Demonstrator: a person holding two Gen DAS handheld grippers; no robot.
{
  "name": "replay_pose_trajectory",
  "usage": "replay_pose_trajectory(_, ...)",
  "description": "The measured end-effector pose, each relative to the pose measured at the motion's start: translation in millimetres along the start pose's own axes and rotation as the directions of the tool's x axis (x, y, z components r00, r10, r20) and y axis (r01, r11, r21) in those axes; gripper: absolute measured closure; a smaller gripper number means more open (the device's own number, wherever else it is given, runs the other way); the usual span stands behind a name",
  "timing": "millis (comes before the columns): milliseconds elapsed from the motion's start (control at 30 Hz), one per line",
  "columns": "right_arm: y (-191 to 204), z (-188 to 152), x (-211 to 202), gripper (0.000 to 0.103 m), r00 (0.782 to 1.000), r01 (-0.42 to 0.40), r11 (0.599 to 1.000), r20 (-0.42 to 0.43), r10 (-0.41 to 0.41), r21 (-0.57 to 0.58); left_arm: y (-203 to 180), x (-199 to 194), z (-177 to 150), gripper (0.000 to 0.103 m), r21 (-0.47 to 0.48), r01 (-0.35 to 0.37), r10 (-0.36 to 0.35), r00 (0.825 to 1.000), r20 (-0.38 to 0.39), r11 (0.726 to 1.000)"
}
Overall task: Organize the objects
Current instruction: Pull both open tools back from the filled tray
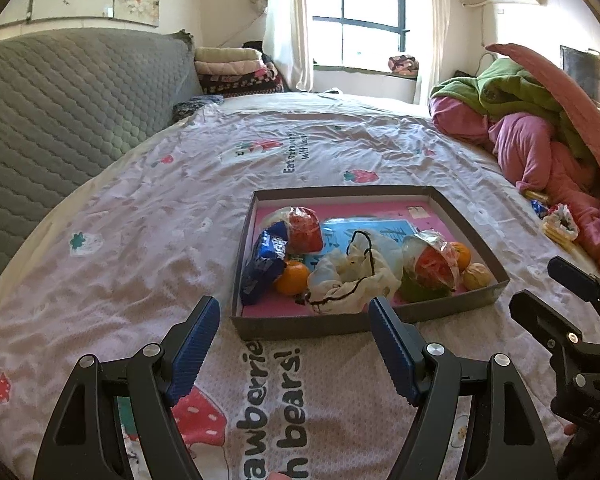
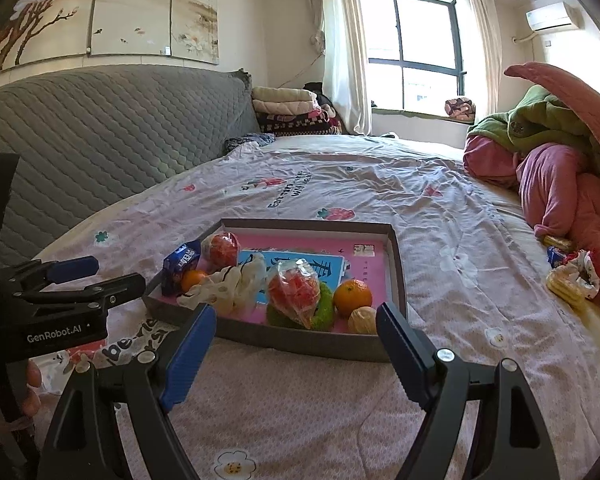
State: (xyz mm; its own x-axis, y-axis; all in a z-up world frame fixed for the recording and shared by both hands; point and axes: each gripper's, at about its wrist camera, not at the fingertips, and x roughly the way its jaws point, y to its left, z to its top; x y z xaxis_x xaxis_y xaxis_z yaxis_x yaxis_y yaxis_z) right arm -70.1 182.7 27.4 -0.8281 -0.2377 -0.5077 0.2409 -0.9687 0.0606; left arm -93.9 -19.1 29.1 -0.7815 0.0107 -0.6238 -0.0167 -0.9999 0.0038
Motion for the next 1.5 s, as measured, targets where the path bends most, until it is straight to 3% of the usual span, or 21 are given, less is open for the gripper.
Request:
replay_pose_trajectory(700, 7, -25, -2, 0.021, 0.999, 0.016, 0.999, -0.050, -0.015, 0.032, 0, 4, -29, 0.025, -0.013, 0.019, -0.020, 0.997, -0.074, 1.000)
replay_pose_trajectory(1500, 10, -44, 2, 0.021, 0.996, 0.050, 0.998, -0.076, -0.047, 0.026, -1, 3, -57, 0.025, -0.002, 0.028, -0.028, 0.994, -0.103, 1.000)
